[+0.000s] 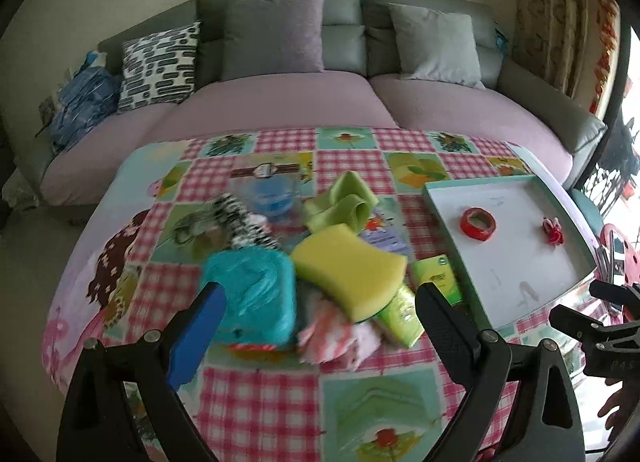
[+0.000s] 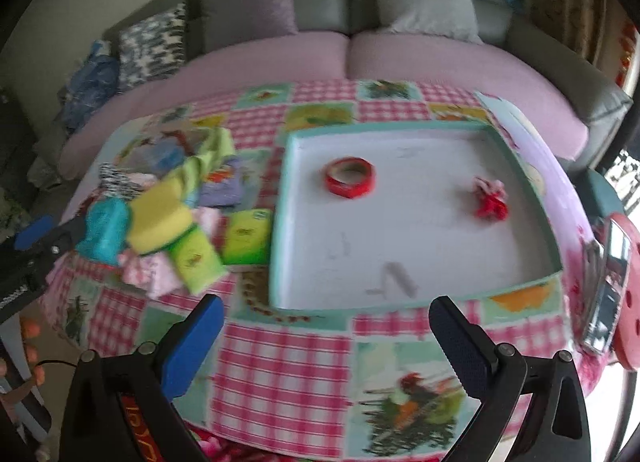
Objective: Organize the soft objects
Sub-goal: 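Move both open tools back toward the pile of items, then grasp the leopard-print plush with the left tool while the right grasps the yellow sponge, then carry the plush over the tray with the left tool while the right carries the sponge, then open the left tool to drop the plush while the right releases the sponge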
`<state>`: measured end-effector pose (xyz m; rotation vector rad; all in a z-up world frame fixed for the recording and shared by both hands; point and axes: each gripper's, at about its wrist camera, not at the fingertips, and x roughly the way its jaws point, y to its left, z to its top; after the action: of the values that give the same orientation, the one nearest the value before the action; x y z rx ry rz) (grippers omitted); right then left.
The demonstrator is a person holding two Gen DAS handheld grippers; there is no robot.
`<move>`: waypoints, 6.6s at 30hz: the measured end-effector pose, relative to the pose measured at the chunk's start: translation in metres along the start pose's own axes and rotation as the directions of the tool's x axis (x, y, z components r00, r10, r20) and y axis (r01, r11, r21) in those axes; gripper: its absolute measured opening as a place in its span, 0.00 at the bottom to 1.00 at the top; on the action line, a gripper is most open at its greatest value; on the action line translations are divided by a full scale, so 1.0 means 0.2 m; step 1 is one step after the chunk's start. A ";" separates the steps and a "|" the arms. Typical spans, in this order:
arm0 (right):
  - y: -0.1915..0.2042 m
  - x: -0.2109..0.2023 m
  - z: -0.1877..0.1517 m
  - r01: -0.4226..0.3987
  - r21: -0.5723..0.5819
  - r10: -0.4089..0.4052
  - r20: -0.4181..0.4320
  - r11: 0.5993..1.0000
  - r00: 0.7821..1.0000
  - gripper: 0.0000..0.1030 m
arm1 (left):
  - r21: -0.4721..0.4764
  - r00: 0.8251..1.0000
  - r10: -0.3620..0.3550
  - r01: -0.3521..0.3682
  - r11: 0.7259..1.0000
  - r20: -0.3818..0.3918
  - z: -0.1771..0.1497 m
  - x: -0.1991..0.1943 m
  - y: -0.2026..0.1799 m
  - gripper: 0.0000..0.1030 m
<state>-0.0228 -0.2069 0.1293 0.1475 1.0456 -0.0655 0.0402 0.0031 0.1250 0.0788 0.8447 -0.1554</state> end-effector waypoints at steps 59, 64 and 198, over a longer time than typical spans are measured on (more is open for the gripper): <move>0.74 0.52 0.26 -0.225 -0.263 0.199 -0.122 0.938 0.972 1.00 | -0.182 0.977 -0.087 0.051 0.982 -0.193 0.21 0.41 0.48 0.93; 0.74 0.56 0.27 -0.245 -0.254 0.216 -0.137 0.936 0.967 1.00 | -0.196 0.975 -0.091 0.051 0.979 -0.202 0.25 0.48 0.49 0.87; -0.69 0.27 0.10 0.119 0.121 -0.113 -0.055 0.985 0.992 1.00 | 0.161 0.961 -0.187 0.221 0.962 -0.203 0.11 0.39 -0.77 0.76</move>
<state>0.0042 -0.3454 0.0797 0.2016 1.0981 -0.2342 0.0807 -0.1606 0.0798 0.1806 1.0244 -0.4266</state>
